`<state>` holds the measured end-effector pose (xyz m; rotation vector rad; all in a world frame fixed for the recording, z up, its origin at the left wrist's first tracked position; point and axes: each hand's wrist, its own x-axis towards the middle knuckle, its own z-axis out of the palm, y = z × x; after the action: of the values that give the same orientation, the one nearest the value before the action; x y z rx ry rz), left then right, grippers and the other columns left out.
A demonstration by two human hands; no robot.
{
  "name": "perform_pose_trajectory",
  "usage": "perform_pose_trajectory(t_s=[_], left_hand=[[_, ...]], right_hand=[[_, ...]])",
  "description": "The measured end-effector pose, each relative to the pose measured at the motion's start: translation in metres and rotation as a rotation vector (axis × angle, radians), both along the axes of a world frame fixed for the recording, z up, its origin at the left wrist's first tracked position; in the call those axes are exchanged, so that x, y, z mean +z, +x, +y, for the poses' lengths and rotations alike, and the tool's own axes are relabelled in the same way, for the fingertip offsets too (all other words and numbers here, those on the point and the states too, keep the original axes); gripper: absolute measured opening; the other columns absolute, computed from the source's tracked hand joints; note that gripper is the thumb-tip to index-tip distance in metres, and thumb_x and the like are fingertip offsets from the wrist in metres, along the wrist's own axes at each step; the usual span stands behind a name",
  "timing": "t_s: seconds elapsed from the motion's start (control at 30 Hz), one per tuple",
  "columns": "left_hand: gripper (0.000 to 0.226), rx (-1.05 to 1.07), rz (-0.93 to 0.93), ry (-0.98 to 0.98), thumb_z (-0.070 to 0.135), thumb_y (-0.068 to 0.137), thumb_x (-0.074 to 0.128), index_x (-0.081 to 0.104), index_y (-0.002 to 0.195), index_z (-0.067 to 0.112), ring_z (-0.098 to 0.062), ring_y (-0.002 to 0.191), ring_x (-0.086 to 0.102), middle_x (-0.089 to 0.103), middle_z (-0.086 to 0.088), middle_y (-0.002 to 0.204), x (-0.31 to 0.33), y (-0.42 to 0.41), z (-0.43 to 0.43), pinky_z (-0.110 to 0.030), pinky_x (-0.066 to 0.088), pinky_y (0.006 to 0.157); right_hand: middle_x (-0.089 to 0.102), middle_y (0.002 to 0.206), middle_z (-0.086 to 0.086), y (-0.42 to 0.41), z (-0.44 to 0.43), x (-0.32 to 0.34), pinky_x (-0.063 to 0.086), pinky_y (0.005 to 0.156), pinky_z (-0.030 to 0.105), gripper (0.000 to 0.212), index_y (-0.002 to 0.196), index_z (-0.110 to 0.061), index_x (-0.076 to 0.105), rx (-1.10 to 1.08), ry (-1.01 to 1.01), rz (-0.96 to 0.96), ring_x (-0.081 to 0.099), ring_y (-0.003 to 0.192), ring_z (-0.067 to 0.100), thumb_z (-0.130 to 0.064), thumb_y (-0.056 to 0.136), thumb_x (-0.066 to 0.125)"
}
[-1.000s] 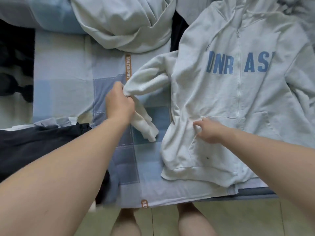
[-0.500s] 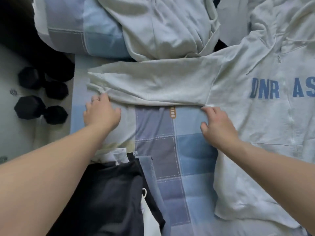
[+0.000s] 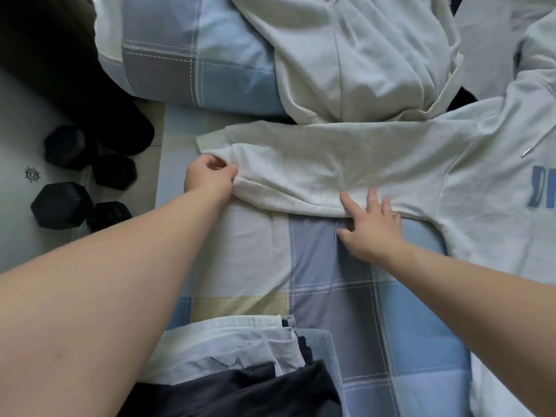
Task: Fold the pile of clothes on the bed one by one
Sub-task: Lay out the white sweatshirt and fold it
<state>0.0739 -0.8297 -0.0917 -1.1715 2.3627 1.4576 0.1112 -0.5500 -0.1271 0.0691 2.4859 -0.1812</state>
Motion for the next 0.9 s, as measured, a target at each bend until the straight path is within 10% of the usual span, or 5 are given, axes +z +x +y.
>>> perform_pose_trajectory(t_s=[0.17,0.37,0.57,0.77,0.9], left_hand=[[0.009,0.216,0.061,-0.071,0.019,0.095,0.061,0.056,0.087,0.02,-0.016,0.076,0.052,0.061,0.005,0.092,-0.005,0.01,-0.025,-0.021,0.034,0.056],[0.018,0.29,-0.034,-0.22,0.012,0.095,0.049,0.047,0.079,0.021,-0.018,0.078,0.052,0.049,-0.008,0.129,0.002,0.031,-0.022,-0.024,0.037,0.066],[0.037,-0.314,0.011,-0.646,0.028,0.092,0.059,0.046,0.127,0.026,-0.031,0.139,0.029,0.028,-0.002,0.154,0.022,0.04,0.019,-0.044,0.029,0.109],[0.046,-0.809,-0.088,-0.617,0.035,0.098,0.049,0.044,0.144,0.03,-0.023,0.151,0.012,0.022,0.0,0.165,0.029,0.048,0.057,-0.043,0.017,0.117],[0.042,-0.887,-0.116,-0.588,0.038,0.1,0.047,0.049,0.141,0.031,-0.021,0.148,0.019,0.034,0.003,0.158,0.036,0.058,0.098,-0.042,0.02,0.115]], right_hand=[[-0.008,0.168,0.012,-0.001,-0.022,0.006,0.003,0.122,0.055,0.074,0.157,-0.048,0.012,0.109,-0.028,-0.006,-0.002,0.154,0.039,-0.042,0.095,0.052],[0.016,0.165,0.016,-0.003,-0.04,0.015,0.024,0.118,0.048,0.071,0.153,-0.032,0.034,0.182,-0.148,0.225,0.021,0.149,0.035,-0.027,0.088,0.061],[-0.004,0.17,-0.002,-0.003,-0.042,0.019,0.003,0.123,0.052,0.076,0.156,-0.045,0.021,0.252,-0.227,-0.128,-0.004,0.155,0.026,-0.039,0.091,0.06],[0.058,0.143,-0.01,-0.006,-0.026,0.054,0.039,0.104,0.023,0.047,0.139,-0.037,0.057,0.055,-0.564,-0.08,0.052,0.132,0.011,-0.025,0.094,0.06],[0.057,0.144,-0.005,0.01,0.033,0.065,0.034,0.097,0.019,0.05,0.145,-0.03,0.051,-0.069,-0.494,0.106,0.053,0.129,0.017,-0.02,0.097,0.057]])
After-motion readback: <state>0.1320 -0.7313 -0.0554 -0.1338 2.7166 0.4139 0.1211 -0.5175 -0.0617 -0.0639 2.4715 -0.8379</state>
